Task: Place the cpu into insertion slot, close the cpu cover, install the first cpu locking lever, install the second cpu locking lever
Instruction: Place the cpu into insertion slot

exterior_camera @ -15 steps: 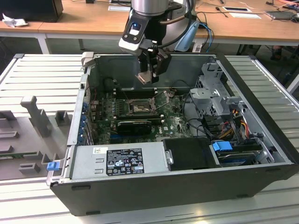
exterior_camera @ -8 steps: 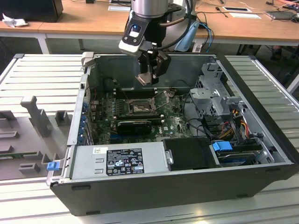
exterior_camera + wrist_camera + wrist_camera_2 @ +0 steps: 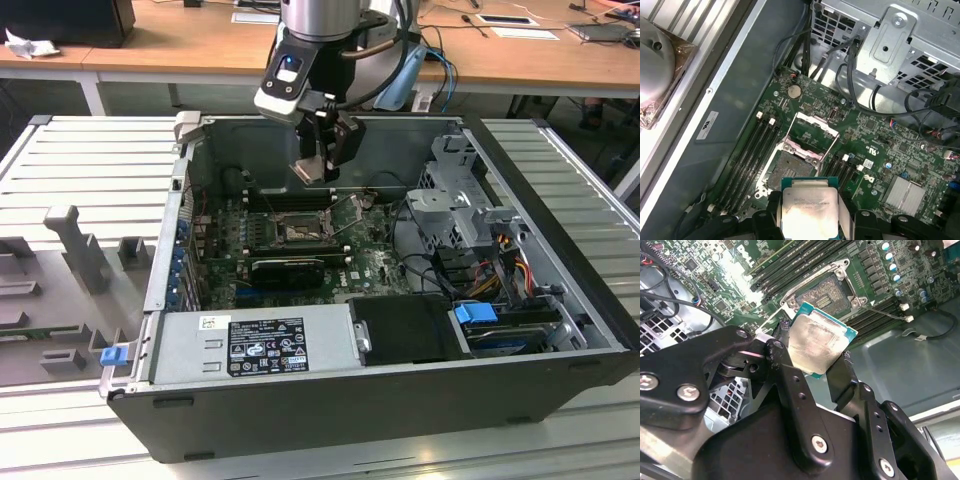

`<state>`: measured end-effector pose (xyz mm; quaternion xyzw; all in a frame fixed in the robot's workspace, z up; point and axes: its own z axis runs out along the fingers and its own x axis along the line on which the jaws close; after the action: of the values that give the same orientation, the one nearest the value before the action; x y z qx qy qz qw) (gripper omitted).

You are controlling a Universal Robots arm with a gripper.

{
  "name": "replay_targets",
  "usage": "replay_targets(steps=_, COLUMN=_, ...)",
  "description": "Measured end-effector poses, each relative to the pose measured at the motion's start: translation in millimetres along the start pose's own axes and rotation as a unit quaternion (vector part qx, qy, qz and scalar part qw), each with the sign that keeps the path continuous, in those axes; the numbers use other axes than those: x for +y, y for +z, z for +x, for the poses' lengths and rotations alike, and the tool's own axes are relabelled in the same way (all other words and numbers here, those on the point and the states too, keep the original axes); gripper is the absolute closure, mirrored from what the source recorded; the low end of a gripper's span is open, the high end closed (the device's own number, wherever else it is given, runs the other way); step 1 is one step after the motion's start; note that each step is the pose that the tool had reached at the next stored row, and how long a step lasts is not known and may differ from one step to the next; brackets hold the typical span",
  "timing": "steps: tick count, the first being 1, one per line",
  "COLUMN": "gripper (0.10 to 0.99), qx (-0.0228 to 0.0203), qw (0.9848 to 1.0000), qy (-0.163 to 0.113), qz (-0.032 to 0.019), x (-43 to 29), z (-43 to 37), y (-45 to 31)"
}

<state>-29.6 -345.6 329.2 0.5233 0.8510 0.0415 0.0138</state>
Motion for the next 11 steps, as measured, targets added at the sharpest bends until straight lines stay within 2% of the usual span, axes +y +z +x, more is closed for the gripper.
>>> replay_targets(steps=11, gripper=0.545, qx=-0.0021, qw=0.9997, qy=0.025, qz=-0.0005, x=-0.1, z=0.0, y=0.8)
